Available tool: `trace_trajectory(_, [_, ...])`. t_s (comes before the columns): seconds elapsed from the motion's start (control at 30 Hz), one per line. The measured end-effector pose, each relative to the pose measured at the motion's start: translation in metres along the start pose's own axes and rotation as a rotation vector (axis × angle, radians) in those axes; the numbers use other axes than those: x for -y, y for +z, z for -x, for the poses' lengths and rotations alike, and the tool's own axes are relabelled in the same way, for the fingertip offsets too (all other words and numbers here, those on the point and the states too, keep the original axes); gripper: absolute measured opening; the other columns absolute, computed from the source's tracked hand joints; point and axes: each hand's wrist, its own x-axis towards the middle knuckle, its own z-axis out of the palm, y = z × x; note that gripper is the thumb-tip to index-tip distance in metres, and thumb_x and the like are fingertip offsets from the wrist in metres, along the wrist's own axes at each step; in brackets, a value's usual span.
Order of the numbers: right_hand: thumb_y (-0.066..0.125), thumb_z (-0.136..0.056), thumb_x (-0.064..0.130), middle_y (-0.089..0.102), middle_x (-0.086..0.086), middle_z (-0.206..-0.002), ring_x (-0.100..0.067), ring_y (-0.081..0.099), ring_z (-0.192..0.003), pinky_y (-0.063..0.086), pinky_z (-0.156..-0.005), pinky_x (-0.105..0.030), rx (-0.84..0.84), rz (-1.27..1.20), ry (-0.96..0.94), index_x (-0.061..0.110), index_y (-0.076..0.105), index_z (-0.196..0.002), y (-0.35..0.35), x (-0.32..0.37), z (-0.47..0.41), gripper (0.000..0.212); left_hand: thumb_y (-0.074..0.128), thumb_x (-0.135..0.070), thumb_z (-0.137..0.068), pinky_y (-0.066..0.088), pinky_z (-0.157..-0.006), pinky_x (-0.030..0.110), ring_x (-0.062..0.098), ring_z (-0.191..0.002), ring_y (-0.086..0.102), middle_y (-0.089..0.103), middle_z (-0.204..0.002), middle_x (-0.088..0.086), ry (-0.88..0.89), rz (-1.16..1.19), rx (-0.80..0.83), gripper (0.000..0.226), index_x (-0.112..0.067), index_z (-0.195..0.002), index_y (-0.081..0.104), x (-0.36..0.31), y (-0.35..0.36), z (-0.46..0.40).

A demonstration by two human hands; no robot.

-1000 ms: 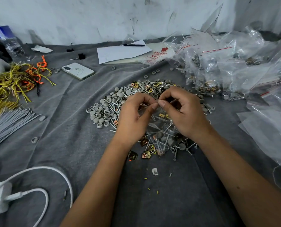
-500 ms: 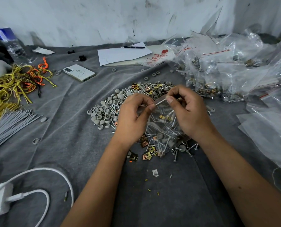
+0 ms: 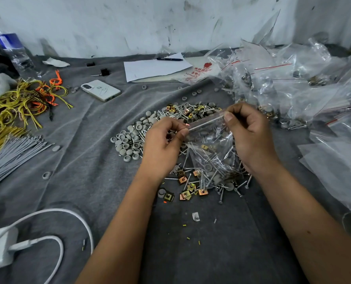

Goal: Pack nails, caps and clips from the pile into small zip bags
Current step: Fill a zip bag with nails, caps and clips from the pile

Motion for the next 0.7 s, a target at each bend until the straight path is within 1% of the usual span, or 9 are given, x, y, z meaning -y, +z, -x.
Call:
trace_trajectory(0.17, [0.061,-0.1,0.015,0.062,0.013,-0.08,-0.005,0.056,-0.079,0.049,-0.076,-0.027,-0.013,-0.016,0.015,0.025,0.066,-0.09,-0.001,-0.002,-0.001,0.015,0.069,-0.006,-0.096,0.053,-0.097,0.049,0.015,-0.106,0.066,0.072,-0.105,-0.003,-0.043,0.037,-0.012,0.009,-0.011,-0.089,0.069,0.0,0.001,0.001])
trace_trajectory(0.27, [0.059,-0.1,0.018,0.063,0.006,-0.086,-0.013,0.057,-0.082,0.05,-0.077,-0.035,0.029,-0.019,0.037,0.023,0.066,-0.094,0.0,-0.002,-0.001,0.01,0.07,-0.004,-0.095,0.055,-0.096,0.047,0.016,-0.106,0.066,0.071,-0.104,-0.003,-0.023,0.036,-0.005,0.009,-0.011,-0.089,0.068,0.0,0.002,0.003])
trace_trajectory(0.3, [0.059,-0.1,0.021,0.062,0.004,-0.093,-0.015,0.057,-0.088,0.05,-0.079,-0.037,0.037,0.048,0.01,0.023,0.065,-0.098,0.0,-0.002,-0.001,0.006,0.07,-0.003,-0.094,0.054,-0.094,0.046,0.017,-0.104,0.065,0.071,-0.103,-0.003,0.013,0.007,-0.005,0.011,-0.011,-0.088,0.068,0.0,0.002,0.004])
trace_trajectory(0.33, [0.059,-0.098,0.026,0.061,0.002,-0.102,-0.017,0.056,-0.097,0.047,-0.083,-0.036,0.04,0.196,-0.061,0.022,0.065,-0.105,0.001,-0.003,-0.001,0.009,0.07,-0.002,-0.094,0.053,-0.092,0.044,0.018,-0.102,0.064,0.07,-0.101,-0.003,0.066,-0.041,-0.009,0.012,-0.012,-0.087,0.067,0.001,0.003,0.004])
trace_trajectory(0.4, [0.061,-0.094,0.041,0.057,-0.002,-0.117,-0.024,0.047,-0.113,0.037,-0.088,-0.036,0.089,0.564,-0.267,0.02,0.068,-0.115,0.004,-0.003,-0.001,0.031,0.07,-0.001,-0.091,0.048,-0.091,0.04,0.021,-0.1,0.061,0.068,-0.1,-0.002,0.188,-0.159,-0.02,0.016,-0.015,-0.085,0.066,0.0,0.005,0.004])
trace_trajectory(0.47, [0.066,-0.09,0.047,0.061,-0.001,-0.121,-0.03,0.045,-0.116,0.033,-0.09,-0.042,0.17,0.713,-0.407,0.022,0.076,-0.107,0.009,0.001,0.0,0.032,0.071,-0.002,-0.091,0.044,-0.091,0.035,0.023,-0.102,0.058,0.067,-0.102,-0.001,0.286,-0.23,-0.015,0.016,-0.016,-0.086,0.066,0.0,0.008,0.004])
trace_trajectory(0.57, [0.076,-0.085,0.038,0.068,0.006,-0.115,-0.031,0.047,-0.113,0.035,-0.089,-0.054,0.203,0.683,-0.452,0.02,0.08,-0.091,0.01,0.002,0.003,0.02,0.072,-0.005,-0.092,0.04,-0.092,0.028,0.023,-0.104,0.056,0.065,-0.105,0.0,0.354,-0.276,-0.018,0.011,-0.014,-0.088,0.067,0.002,0.01,0.003])
trace_trajectory(0.63, [0.08,-0.084,0.035,0.068,0.008,-0.109,-0.03,0.048,-0.11,0.037,-0.088,-0.058,0.202,0.622,-0.433,0.02,0.081,-0.089,0.007,0.002,0.002,0.017,0.071,-0.004,-0.092,0.039,-0.09,0.026,0.023,-0.101,0.055,0.063,-0.103,0.0,0.37,-0.281,-0.015,0.01,-0.013,-0.088,0.066,0.002,0.01,0.003])
trace_trajectory(0.7, [0.081,-0.082,0.034,0.069,0.008,-0.105,-0.03,0.049,-0.108,0.038,-0.088,-0.06,0.193,0.578,-0.401,0.019,0.083,-0.089,0.002,0.002,0.001,0.017,0.069,-0.002,-0.092,0.04,-0.089,0.028,0.024,-0.099,0.055,0.063,-0.102,0.0,0.37,-0.29,-0.005,0.012,-0.012,-0.088,0.065,0.002,0.01,0.002])
